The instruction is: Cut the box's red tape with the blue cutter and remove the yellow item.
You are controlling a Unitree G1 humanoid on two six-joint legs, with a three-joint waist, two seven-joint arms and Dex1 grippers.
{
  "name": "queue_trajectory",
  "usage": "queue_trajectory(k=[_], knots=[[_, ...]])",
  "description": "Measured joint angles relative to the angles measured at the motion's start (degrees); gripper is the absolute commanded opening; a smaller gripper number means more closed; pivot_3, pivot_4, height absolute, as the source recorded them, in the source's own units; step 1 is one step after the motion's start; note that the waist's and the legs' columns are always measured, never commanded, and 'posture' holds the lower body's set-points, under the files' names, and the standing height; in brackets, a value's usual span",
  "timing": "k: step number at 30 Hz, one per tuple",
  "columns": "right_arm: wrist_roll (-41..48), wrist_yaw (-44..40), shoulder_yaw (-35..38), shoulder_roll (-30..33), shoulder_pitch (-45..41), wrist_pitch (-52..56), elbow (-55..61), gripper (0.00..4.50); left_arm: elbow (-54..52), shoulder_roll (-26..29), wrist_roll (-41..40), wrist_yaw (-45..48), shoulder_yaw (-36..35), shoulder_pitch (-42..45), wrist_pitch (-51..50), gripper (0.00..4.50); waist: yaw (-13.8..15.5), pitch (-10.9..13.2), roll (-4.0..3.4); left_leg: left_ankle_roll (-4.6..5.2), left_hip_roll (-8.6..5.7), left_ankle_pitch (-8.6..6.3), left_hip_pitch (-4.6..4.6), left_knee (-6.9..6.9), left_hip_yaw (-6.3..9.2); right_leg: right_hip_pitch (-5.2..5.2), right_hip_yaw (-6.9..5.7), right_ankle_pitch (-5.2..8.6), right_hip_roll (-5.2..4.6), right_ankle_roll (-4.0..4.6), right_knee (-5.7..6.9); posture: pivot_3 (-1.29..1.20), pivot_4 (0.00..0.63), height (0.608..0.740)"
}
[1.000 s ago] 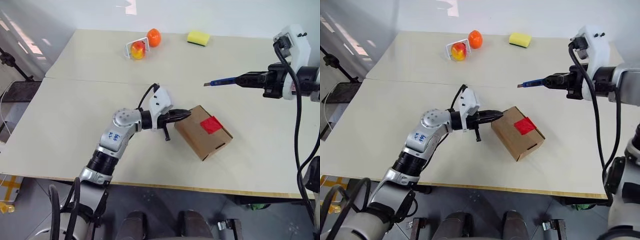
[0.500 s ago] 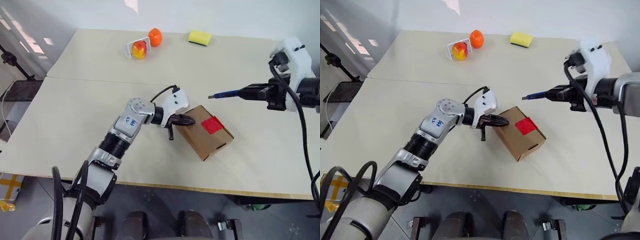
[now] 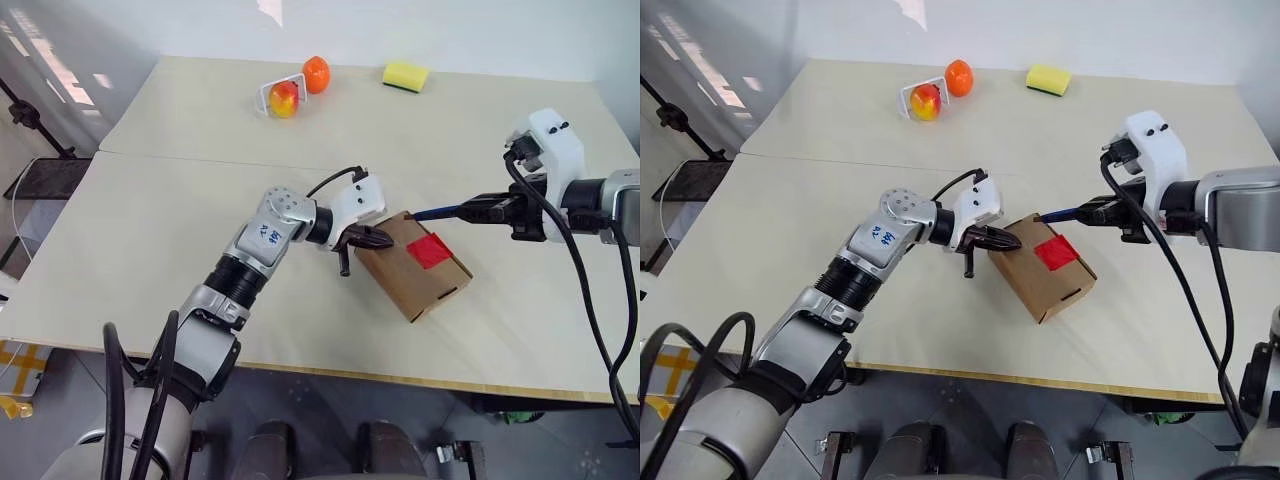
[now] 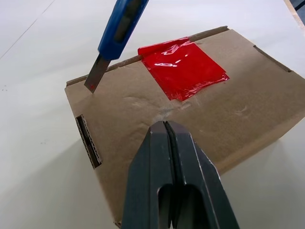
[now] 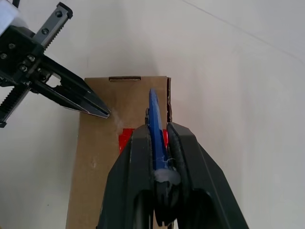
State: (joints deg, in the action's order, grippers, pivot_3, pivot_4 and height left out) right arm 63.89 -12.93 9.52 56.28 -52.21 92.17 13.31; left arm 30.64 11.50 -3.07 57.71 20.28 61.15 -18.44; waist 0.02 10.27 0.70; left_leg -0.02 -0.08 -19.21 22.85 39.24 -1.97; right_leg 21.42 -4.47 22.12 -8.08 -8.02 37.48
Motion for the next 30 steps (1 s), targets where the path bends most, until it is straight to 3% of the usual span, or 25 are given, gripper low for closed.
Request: queue_trajectory(k=[30], knots=[[-3.3,-0.4,2.1,-1.5,0.9,0.0,-0.6,0.17,1.1,-0.3,0.3,0.6,-0.3,0.5,0.2,0.0,0.0,0.0,0.0,0.05,-0.04,0.03,0.05,0.08,0.01,0.0,-0.05,-0.01,-0.08,-0.02,0.08,0.0,0.15,0.74]])
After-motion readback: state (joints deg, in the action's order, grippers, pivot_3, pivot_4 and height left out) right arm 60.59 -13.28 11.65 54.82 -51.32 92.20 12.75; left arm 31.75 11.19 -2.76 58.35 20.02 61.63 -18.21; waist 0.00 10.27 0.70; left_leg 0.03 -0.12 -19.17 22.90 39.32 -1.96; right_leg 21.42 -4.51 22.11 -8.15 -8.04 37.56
